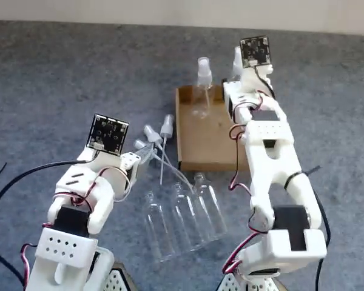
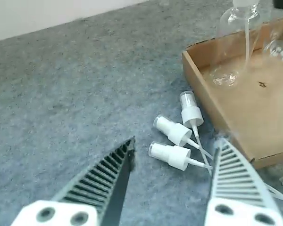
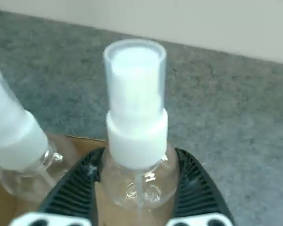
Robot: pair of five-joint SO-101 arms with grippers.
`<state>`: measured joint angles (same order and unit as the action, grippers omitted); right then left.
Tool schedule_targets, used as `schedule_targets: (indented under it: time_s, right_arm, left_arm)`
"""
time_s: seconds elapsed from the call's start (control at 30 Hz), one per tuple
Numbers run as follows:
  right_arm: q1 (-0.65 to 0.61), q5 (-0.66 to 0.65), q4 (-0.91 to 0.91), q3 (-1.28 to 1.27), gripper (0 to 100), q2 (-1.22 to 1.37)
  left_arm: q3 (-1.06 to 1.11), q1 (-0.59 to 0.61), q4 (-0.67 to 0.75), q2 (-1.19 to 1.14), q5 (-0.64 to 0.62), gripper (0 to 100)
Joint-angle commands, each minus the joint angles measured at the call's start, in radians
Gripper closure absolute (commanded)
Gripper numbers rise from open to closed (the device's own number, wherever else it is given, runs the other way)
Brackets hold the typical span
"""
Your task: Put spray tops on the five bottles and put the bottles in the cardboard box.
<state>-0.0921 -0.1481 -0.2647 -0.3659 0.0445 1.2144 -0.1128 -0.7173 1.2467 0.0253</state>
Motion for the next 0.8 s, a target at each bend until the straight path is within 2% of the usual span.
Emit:
schedule_targets:
  time_s: [0.0,0.4,0.67,0.77]
  right_arm:
    - [0.021,0.058,0.033,0.056,99.4,0.002]
    - [0.018,0.057,0.246,-0.074,99.4,0.031]
    - [0.015,0.057,0.236,-0.084,98.8,0.03]
    - [0.015,0.057,0.159,-0.079,98.4,0.03]
  left_arm:
    - [-0.005,0.016,0.025,-0.007,0.008,76]
    - [-0.005,0.016,0.025,-0.007,0.008,76]
    - [-0.005,0.016,0.025,-0.007,0.008,76]
    - [-0.005,0.016,0.025,-0.007,0.008,76]
